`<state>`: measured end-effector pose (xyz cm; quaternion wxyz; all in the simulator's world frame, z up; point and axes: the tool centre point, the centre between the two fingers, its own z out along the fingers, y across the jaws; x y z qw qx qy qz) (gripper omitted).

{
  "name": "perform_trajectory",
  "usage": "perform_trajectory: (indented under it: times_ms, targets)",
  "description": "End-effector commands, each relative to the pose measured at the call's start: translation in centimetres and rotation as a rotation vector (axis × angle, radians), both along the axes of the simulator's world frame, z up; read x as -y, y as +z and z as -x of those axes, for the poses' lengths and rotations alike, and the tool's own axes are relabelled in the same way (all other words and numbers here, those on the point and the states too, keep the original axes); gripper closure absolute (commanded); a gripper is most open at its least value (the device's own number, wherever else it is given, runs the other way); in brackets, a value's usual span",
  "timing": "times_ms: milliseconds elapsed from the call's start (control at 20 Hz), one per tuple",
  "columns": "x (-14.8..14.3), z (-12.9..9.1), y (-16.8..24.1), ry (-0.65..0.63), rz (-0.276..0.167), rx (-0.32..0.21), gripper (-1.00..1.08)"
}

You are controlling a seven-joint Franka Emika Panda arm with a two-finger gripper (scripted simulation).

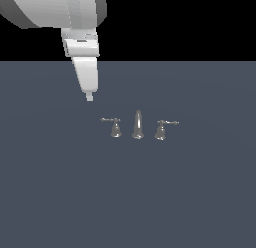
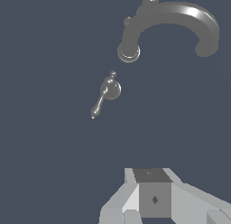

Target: Turn on the faucet by rotating a designated handle.

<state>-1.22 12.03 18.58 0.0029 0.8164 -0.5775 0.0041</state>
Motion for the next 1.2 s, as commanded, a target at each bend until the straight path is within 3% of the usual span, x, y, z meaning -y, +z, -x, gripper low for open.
perform_trajectory:
  times_ms: [0, 600, 1150]
  targets:
    - [0.2, -1.3, -1.4, -0.055, 0.0, 0.0, 1.08]
    - [2.5, -7.6, -8.1, -0.323, -0.003, -0.001, 1.08]
    - [4.0, -10.2, -10.9, -0.446, -0.009, -0.001, 1.08]
